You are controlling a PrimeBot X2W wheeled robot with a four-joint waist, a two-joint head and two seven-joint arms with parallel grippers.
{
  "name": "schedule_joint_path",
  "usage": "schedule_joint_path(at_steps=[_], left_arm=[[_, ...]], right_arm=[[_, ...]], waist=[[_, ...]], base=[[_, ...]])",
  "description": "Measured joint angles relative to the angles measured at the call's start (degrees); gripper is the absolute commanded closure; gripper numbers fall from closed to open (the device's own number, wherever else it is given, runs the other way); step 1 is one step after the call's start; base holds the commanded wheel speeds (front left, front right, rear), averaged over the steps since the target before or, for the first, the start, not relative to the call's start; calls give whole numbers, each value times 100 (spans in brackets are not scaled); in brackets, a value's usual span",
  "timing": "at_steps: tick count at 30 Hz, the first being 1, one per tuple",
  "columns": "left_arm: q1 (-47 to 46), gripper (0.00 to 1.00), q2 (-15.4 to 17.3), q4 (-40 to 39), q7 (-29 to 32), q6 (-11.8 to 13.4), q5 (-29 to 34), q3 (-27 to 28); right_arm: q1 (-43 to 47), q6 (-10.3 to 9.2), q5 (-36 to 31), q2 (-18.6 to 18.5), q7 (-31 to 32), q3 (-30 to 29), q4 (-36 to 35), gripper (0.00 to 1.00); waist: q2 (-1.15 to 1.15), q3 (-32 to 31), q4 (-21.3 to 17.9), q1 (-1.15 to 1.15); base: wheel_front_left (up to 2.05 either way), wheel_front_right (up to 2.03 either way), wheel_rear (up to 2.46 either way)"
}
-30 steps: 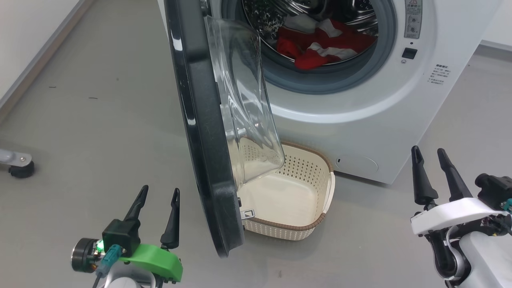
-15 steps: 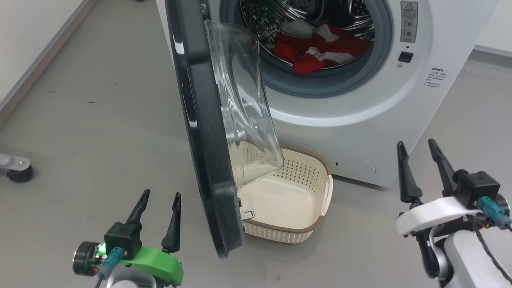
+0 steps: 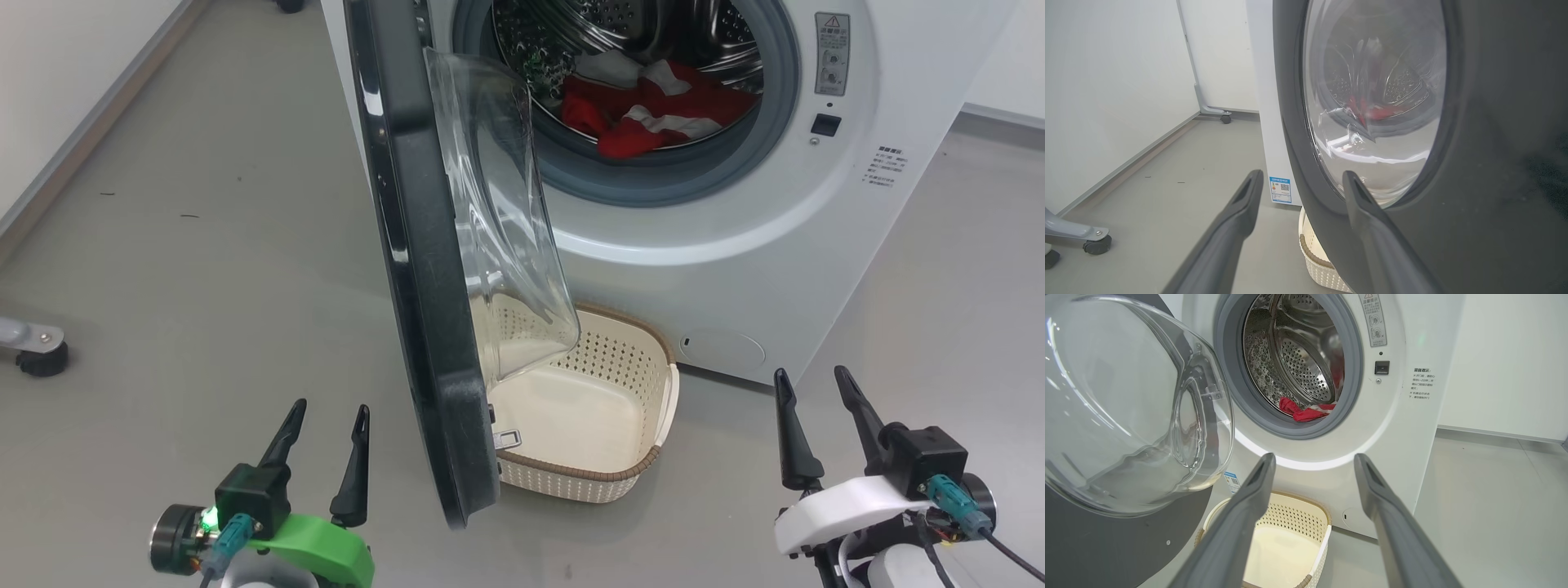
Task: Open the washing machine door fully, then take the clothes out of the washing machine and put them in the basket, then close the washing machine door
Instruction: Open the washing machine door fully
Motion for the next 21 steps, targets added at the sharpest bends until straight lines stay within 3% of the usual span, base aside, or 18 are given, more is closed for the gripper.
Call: schedule_joint_path(at_steps=[13, 21], left_arm=[[8, 0, 0, 18, 0, 0, 0, 5], [8, 0, 0, 18, 0, 3, 0, 5]], right_arm=[[169, -10, -327, 232, 0, -202, 8, 0], [181, 80, -499, 278, 0, -254, 8, 0]], waist=[[0, -21, 12, 0], [0, -10, 6, 0]], base=[[0, 0, 0], [0, 0, 0]])
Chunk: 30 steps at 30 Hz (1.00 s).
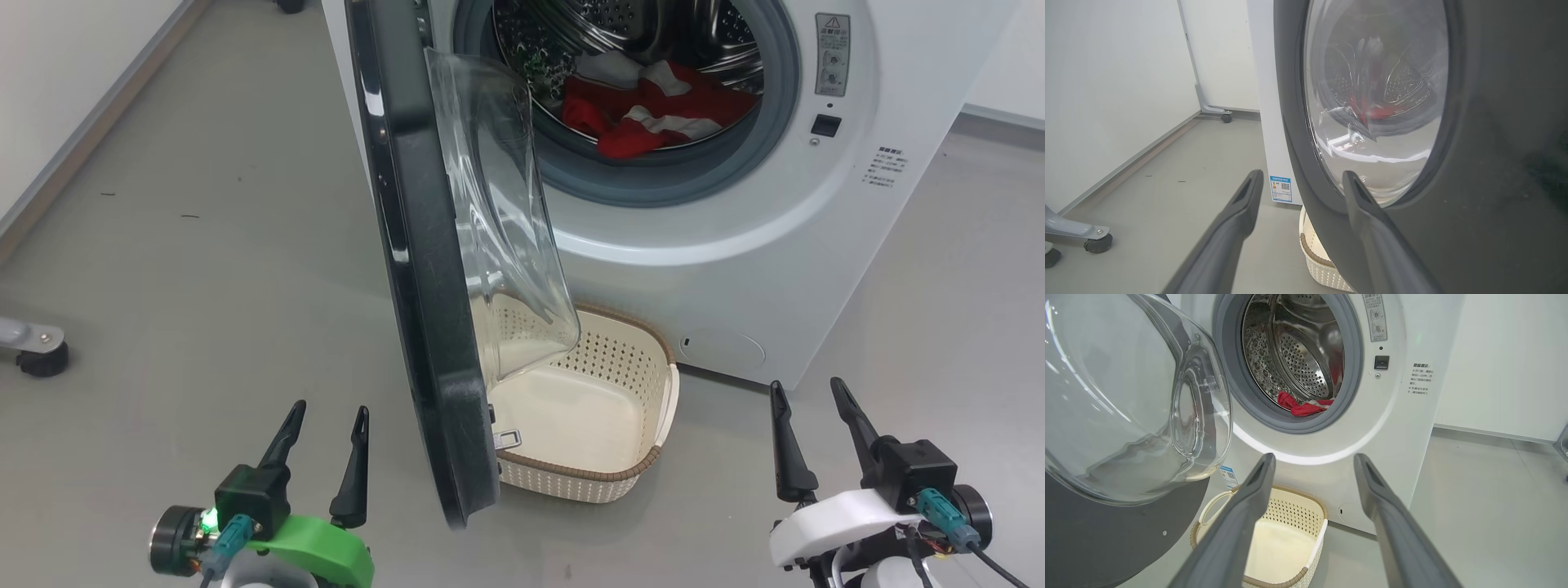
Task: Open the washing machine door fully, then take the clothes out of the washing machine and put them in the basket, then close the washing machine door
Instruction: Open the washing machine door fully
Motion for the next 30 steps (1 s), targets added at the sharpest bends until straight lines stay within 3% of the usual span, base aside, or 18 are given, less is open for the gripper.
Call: schedule_joint_path(at_steps=[6, 7, 8, 9, 21, 30], left_arm=[[1, 0, 0, -1, 0, 1, 0, 0], [1, 31, 0, -1, 0, 1, -1, 0], [1, 75, 0, -1, 0, 1, -1, -1], [1, 100, 0, -1, 0, 1, -1, -1], [-6, 100, 1, -214, 0, 62, 24, 96], [-251, 100, 8, -1103, 0, 134, 242, 286]], right_arm=[[49, 59, -59, 73, 0, -81, 1, 0], [58, 60, -75, 79, 0, -92, 1, 0], [63, 73, -87, 85, 0, -107, 1, 0], [63, 104, -94, 90, 0, -123, 1, 0], [81, 209, -197, 160, 0, -255, 0, 0], [83, 261, -309, 182, 0, -324, 0, 0]], waist=[[0, 18, -12, 0], [0, 21, -14, 0], [0, 24, -15, 0], [0, 27, -16, 0], [0, 35, -1, 0], [0, 40, 26, 0]], base=[[0, 0, 0], [0, 0, 0], [0, 0, 0], [0, 0, 0], [0, 0, 0], [0, 0, 0]])
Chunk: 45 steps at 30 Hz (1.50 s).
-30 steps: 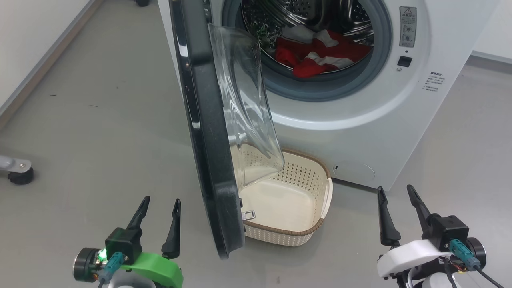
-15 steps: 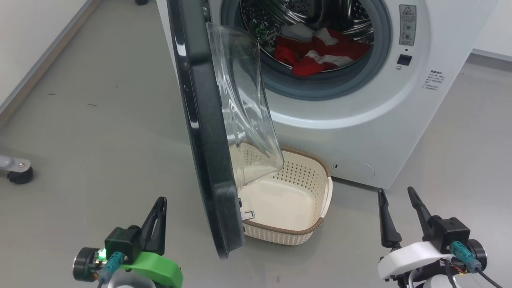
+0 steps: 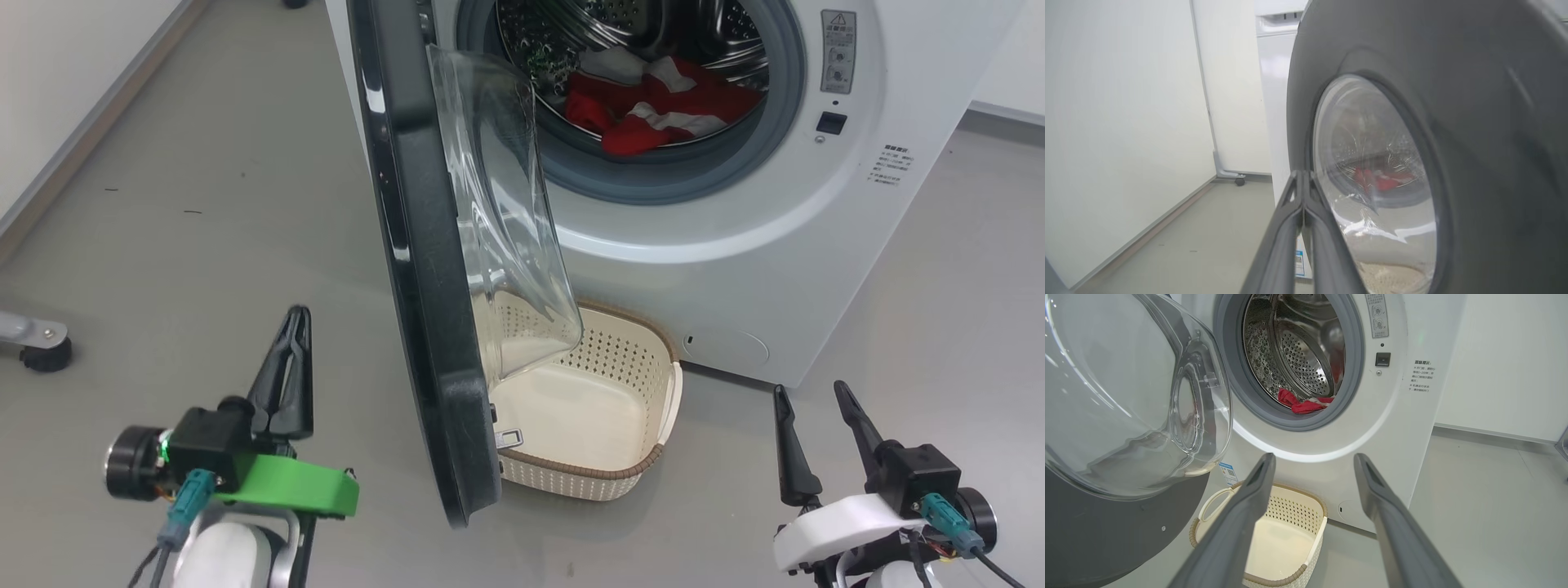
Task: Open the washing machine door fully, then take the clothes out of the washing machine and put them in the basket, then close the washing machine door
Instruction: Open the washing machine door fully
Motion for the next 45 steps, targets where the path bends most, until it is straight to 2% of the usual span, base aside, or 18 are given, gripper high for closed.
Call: schedule_joint_path(at_steps=[7, 10, 15, 19, 27, 35, 39, 45], left_arm=[[-388, 100, 1, -1243, -31, 11, 289, -26], [-470, 100, 1, -1722, -33, -63, 409, -131], [-507, 100, 1, -2342, -34, -268, 461, -445], [-483, 100, 5, -2535, -34, -487, 419, -770], [46, 100, 45, -2299, -33, -802, 259, -1639], [430, 100, 205, -1887, 327, -869, -202, -2430], [573, 100, 255, -1616, 612, -869, -431, -2547], [720, 100, 259, -1295, 970, -869, -706, -2375]], right_arm=[[5, 51, -46, 20, 0, -45, 7, 0], [13, 96, -65, 26, 0, -63, 13, 0], [20, 121, -88, 55, 0, -69, 36, 0], [21, 149, -98, 62, 0, -82, 45, 0], [21, 200, -124, 76, 0, -101, 92, 0], [21, 252, -140, 80, 0, -111, 122, 0], [21, 253, -141, 83, 0, -116, 145, 0], [20, 260, -142, 87, 0, -135, 159, 0]], waist=[[0, -20, 16, 0], [0, -33, 18, 0], [0, -53, 13, 0], [0, -63, 9, 0], [0, -62, -5, 0], [0, -28, -29, 0], [0, -10, -45, 0], [0, 22, -81, 0]], base=[[0, 0, 0], [0, 0, 0], [0, 0, 0], [0, 0, 0], [0, 0, 0], [0, 0, 0], [0, 0, 0], [0, 0, 0]])
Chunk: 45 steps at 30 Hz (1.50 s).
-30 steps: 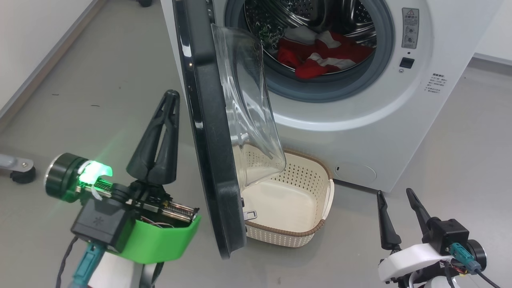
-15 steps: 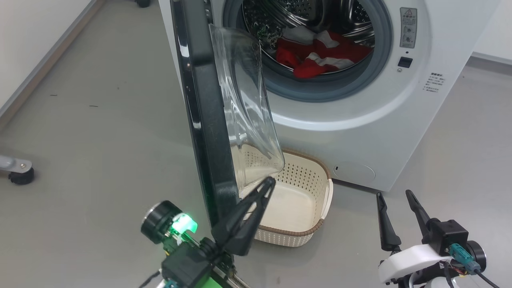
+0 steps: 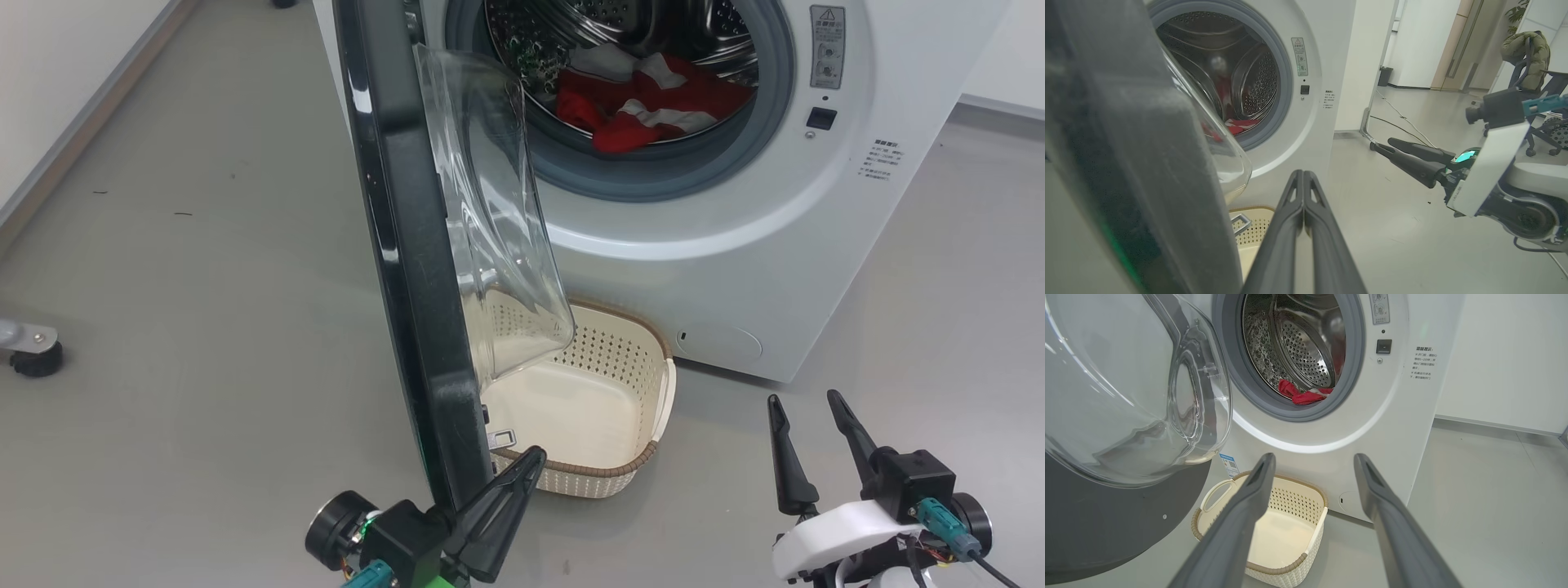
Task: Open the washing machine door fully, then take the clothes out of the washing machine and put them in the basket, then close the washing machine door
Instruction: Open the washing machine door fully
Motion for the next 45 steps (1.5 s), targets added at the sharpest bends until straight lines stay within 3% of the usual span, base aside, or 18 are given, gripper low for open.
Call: schedule_joint_path(at_steps=[14, 31, 45], left_arm=[[-9, 100, 31, 180, 166, 63, -27, 350], [-9, 100, 19, 280, 155, 327, -24, 560], [81, 100, 142, 307, -47, 738, 57, 1049]], right_arm=[[-9, 0, -5, 1, 0, -30, 12, 0], [-55, 0, 4, 2, 0, -88, 24, 0], [-114, 40, 4, 2, 0, -71, 66, 0]], waist=[[0, 96, -9, 0], [0, 201, 140, 0], [0, 191, 277, 0]], base=[[0, 0, 0], [0, 0, 0], [0, 0, 0]])
